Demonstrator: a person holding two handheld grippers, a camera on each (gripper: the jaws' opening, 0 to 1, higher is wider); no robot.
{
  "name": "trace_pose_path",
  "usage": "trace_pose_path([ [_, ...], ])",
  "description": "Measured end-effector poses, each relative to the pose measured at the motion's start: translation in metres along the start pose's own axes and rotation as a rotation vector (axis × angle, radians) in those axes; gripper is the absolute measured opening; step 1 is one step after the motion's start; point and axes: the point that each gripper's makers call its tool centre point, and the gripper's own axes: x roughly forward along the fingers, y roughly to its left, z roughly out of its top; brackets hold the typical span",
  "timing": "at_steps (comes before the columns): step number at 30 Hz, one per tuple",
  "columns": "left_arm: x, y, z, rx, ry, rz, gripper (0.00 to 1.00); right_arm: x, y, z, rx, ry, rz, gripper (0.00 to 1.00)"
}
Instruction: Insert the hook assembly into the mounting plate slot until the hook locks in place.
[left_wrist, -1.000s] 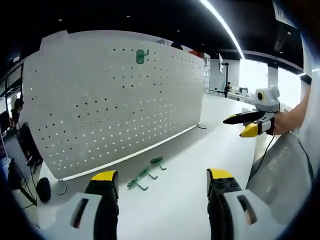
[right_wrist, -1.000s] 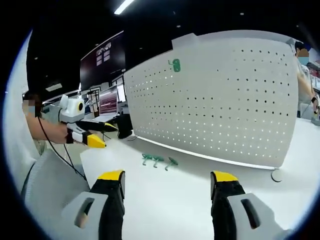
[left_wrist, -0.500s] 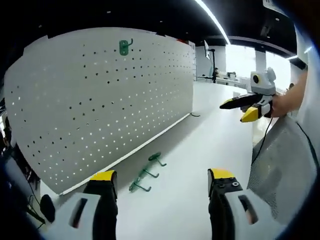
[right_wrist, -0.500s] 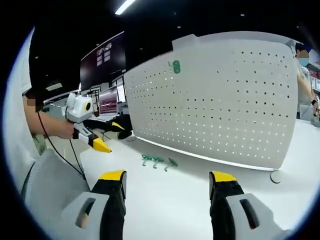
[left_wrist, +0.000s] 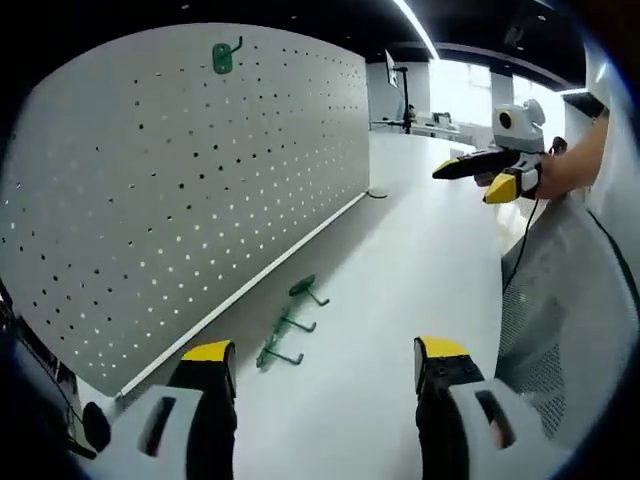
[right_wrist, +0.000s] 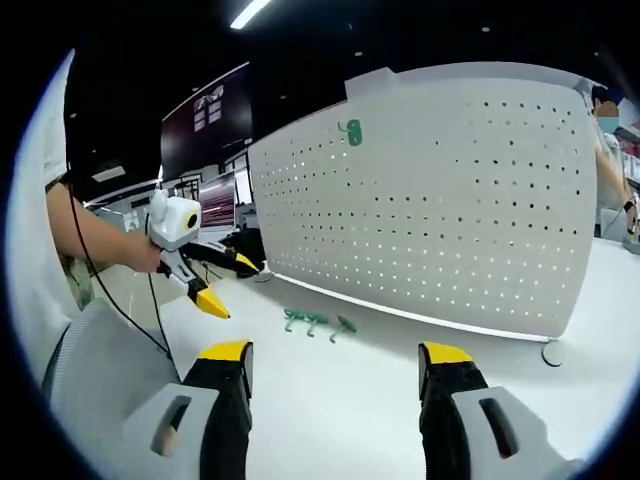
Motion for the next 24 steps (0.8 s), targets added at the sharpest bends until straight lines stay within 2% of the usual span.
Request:
trace_pose_path([
  [9,0.009,0.009,-0.014,0.037,0.066,-0.016,0.75,0.000,0.000,0.000,-0.002,0.003,0.000,0.65],
  [24,0.026,0.013,-0.033,0.093,0.162,-0.061,0.74,0.000,-0.001,0.000,0.005,-0.001,0.001,0.64],
])
